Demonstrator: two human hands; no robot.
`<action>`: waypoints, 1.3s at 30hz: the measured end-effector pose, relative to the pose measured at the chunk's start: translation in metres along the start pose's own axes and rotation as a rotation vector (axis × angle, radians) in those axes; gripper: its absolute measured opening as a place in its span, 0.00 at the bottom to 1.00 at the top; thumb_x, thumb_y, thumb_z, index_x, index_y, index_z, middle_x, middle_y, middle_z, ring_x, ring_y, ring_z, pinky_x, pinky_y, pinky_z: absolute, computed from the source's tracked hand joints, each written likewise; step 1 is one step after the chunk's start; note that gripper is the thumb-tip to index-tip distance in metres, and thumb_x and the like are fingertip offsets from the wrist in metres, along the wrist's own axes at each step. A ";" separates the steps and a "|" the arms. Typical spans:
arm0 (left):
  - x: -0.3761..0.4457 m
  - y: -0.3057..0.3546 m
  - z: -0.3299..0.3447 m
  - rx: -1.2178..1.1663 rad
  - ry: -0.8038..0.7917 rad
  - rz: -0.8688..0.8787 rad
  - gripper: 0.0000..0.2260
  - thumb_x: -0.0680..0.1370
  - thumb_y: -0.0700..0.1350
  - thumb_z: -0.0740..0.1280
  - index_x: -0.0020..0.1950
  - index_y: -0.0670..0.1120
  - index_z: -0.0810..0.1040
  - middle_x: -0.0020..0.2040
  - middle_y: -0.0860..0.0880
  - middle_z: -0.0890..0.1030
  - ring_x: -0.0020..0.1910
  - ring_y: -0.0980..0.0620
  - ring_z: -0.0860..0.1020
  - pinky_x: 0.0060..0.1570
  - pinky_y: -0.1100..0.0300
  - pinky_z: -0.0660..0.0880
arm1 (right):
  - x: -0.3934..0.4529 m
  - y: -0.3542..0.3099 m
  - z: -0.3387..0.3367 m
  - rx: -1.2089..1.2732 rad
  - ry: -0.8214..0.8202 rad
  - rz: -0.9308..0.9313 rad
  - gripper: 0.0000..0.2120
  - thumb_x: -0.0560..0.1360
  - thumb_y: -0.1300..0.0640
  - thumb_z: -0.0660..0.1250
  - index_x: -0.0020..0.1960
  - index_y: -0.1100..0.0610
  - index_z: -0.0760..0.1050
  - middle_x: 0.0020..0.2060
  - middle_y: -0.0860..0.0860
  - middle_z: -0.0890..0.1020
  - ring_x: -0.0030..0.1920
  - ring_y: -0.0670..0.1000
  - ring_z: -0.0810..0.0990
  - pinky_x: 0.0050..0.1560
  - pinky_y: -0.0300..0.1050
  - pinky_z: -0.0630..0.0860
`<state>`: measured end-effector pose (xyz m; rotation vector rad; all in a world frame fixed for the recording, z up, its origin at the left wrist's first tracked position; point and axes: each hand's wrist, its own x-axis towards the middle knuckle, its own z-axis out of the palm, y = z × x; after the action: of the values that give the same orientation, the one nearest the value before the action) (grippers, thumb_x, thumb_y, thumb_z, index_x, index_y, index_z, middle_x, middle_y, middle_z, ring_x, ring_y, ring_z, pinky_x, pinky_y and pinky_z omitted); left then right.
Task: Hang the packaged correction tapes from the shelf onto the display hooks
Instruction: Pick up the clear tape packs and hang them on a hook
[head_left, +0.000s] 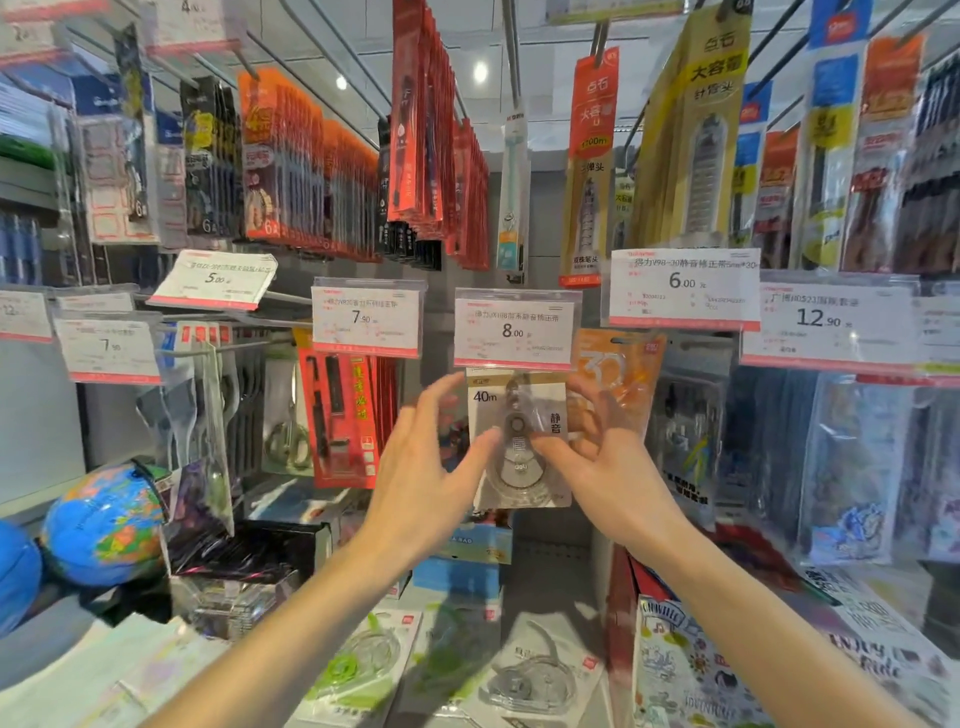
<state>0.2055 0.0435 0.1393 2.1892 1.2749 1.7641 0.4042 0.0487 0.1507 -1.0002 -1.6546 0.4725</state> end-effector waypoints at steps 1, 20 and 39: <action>0.003 -0.001 0.006 -0.071 -0.045 -0.037 0.28 0.79 0.60 0.68 0.75 0.66 0.60 0.62 0.76 0.70 0.60 0.73 0.71 0.56 0.72 0.67 | 0.000 0.000 0.000 -0.009 -0.002 -0.001 0.30 0.80 0.58 0.72 0.74 0.42 0.62 0.46 0.22 0.80 0.50 0.31 0.84 0.44 0.23 0.76; 0.040 -0.032 0.046 -0.243 -0.145 -0.200 0.32 0.79 0.60 0.68 0.78 0.68 0.54 0.81 0.58 0.63 0.78 0.52 0.65 0.70 0.53 0.64 | 0.018 0.042 -0.051 -0.163 0.275 0.149 0.30 0.76 0.43 0.73 0.74 0.49 0.67 0.48 0.34 0.79 0.50 0.36 0.80 0.45 0.33 0.76; -0.023 0.020 -0.008 -0.406 0.090 -0.231 0.07 0.80 0.46 0.71 0.56 0.56 0.80 0.52 0.55 0.84 0.52 0.55 0.83 0.49 0.59 0.81 | -0.068 0.004 -0.083 -0.030 0.339 0.137 0.08 0.79 0.46 0.71 0.57 0.43 0.79 0.49 0.41 0.87 0.49 0.39 0.85 0.52 0.41 0.81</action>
<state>0.2096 0.0127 0.1343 1.6931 1.0220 1.8479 0.4860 -0.0193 0.1346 -1.1515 -1.3000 0.3467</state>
